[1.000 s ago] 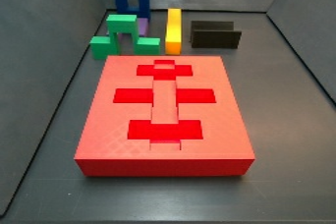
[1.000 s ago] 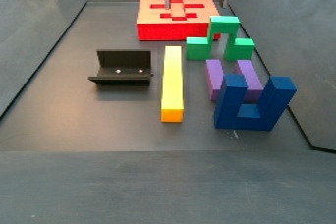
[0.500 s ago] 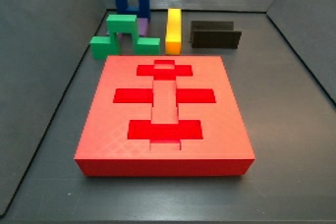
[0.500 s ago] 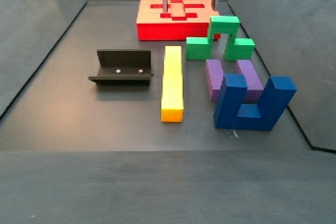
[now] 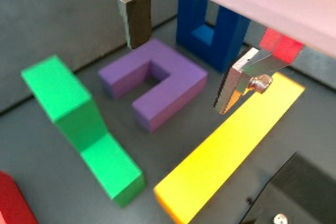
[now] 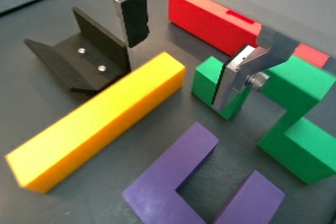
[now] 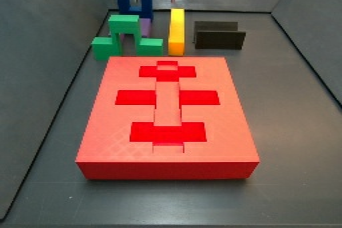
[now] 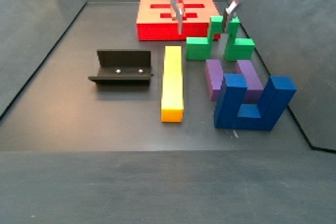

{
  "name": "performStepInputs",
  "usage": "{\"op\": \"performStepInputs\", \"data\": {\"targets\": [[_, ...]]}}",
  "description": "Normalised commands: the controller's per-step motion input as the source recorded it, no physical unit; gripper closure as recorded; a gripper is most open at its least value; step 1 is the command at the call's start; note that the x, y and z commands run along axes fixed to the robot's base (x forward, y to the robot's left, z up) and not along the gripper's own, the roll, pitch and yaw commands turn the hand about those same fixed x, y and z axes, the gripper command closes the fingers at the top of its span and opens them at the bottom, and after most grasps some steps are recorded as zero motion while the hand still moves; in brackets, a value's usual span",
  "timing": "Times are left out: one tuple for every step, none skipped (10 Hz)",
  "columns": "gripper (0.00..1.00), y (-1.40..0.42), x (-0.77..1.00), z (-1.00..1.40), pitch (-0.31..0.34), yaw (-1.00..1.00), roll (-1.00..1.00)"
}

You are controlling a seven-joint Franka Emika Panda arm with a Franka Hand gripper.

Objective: Pick up the purple object. Move up. Place the purple object on the fixture. Regrasp the purple object. Move to above the board. Insert the purple object.
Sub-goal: Pick up the purple object.

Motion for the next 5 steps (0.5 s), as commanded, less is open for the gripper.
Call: {"op": "performStepInputs", "data": {"targets": [[0.0, 0.0, -0.14, -0.41, -0.073, 0.0, 0.0], [0.0, 0.0, -0.1, -0.36, -0.049, 0.0, 0.0], [0.0, 0.0, -0.19, -0.39, -0.037, 0.0, -0.01], [0.0, 0.0, -0.24, -0.36, -0.029, 0.0, -0.03], [0.0, 0.0, -0.14, -0.34, -0.069, 0.0, -0.09]]}}
